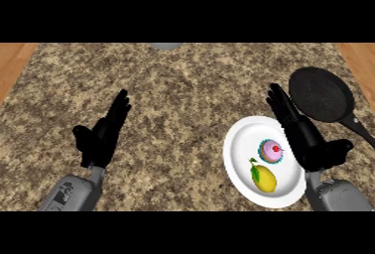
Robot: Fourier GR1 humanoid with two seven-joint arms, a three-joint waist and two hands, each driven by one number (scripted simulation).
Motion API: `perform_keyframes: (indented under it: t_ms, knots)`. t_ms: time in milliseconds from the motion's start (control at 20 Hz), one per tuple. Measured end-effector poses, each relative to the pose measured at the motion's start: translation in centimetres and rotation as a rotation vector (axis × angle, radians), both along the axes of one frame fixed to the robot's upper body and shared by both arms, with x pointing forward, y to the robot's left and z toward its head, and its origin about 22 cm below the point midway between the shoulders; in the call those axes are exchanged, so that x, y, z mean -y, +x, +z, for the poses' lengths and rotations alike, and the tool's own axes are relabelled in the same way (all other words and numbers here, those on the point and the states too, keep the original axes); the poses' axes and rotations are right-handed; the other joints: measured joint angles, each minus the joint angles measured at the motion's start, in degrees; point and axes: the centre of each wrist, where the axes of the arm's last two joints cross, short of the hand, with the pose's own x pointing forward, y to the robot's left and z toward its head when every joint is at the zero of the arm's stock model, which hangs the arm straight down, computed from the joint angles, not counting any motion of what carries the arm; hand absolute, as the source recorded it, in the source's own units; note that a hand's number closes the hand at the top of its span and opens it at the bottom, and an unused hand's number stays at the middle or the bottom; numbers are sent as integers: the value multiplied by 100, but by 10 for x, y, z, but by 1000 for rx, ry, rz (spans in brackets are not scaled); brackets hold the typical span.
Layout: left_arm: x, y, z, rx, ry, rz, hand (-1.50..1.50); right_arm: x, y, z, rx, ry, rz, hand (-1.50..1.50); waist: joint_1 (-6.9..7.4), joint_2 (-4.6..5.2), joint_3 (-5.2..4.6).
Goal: Pick the cupcake from the plate and place it in the pan
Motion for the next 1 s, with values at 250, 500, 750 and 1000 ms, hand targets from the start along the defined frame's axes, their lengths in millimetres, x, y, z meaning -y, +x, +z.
perform_keyframes:
  t_ms: [250, 500, 750, 1000]
  knots:
    - [-11, 12, 20, 77, 40, 15, 0, -16, 9, 5, -6, -44, 419, 150, 400, 31, 86]
    - [-27, 20, 33, 131, 65, 64, 0, 2, 18, 18, 110, -98, 773, -150, 498, 63, 130]
    - [-39, 21, 36, 135, 72, 100, 0, 66, 42, 52, 321, -138, 769, -150, 378, 65, 144]
    - [-42, 22, 39, 142, 75, 103, 0, 113, 56, 103, 429, -332, 722, -150, 393, 76, 137]
